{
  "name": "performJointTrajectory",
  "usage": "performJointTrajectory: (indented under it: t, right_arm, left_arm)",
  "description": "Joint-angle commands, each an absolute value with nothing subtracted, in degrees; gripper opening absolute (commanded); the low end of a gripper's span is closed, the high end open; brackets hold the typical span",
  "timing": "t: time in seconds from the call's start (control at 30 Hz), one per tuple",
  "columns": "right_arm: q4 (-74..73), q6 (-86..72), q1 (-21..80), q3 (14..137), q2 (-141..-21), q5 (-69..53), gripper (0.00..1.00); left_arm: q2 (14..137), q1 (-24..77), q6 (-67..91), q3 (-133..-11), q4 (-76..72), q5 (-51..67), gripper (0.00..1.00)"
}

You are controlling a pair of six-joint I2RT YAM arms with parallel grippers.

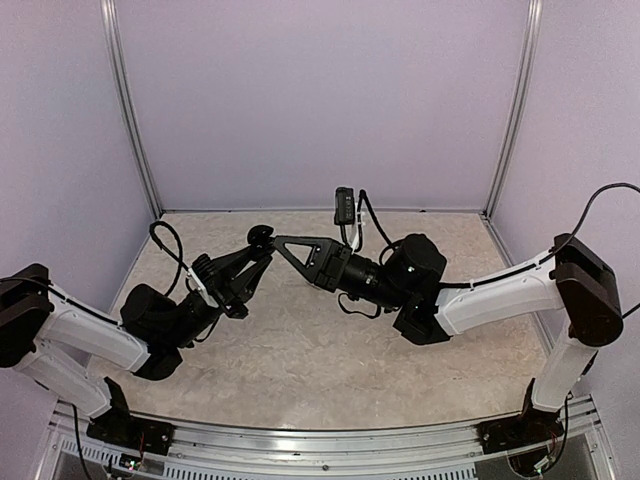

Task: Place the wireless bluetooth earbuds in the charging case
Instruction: Insert the left earbud into the left side groove of the charging case, then adjust the left earbud in the left side groove of the charging case.

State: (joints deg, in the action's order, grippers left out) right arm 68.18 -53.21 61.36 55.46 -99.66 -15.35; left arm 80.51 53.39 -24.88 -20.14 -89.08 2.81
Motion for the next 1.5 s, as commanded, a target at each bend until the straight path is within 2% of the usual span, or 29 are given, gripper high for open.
performJointTrajectory:
  t: [0.0, 0.17, 0.47, 0.67, 0.87, 0.9, 0.93, 0.97, 1.1, 1.23, 1.47]
  right_arm:
    - [65.06, -52.41, 61.09, 54.30, -99.76, -14.99, 0.18]
    - [63.65, -52.00, 61.11, 55.13, -99.84, -15.60, 0.21]
    - [60.25, -48.35, 61.17, 53.88, -96.96, -16.10, 0.37]
    - [53.25, -37.63, 61.08, 51.76, -90.07, -13.90, 0.48]
    - [36.13, -18.41, 60.83, 52.29, -79.78, -9.63, 0.72]
    - [34.38, -15.25, 60.74, 52.22, -78.08, -8.81, 0.81]
    - [32.28, -13.02, 60.69, 52.50, -76.51, -6.33, 0.95]
    - [30.11, -12.19, 60.61, 52.91, -74.88, -3.43, 0.99]
    - [25.08, -12.74, 60.09, 57.51, -69.85, 0.92, 0.99]
    - [14.39, -18.47, 59.79, 69.45, -71.15, 1.98, 1.00]
    - [9.89, -29.39, 57.23, 76.08, -74.37, -3.32, 0.99]
  left_arm:
    - [78.73, 52.99, -23.39, -20.37, -106.07, 3.76, 0.03]
    - [79.08, 52.95, -22.97, -20.73, -106.09, 4.34, 0.04]
    - [78.76, 51.53, -19.52, -20.74, -106.08, 5.50, 0.04]
    - [78.15, 49.88, -14.18, -19.95, -106.08, 6.72, 0.04]
    - [76.64, 47.15, -4.81, -19.41, -102.20, 15.60, 0.04]
    - [76.38, 47.11, -4.05, -19.52, -100.85, 16.86, 0.04]
    - [76.16, 47.11, -3.36, -19.66, -99.67, 17.96, 0.04]
    - [75.93, 47.11, -2.50, -19.76, -98.77, 18.78, 0.04]
    - [75.55, 47.15, -0.29, -18.68, -98.13, 19.82, 0.04]
    - [74.70, 47.20, 1.60, -17.63, -95.55, 20.62, 0.03]
    - [74.33, 50.53, 1.94, -16.56, -89.06, 25.18, 0.03]
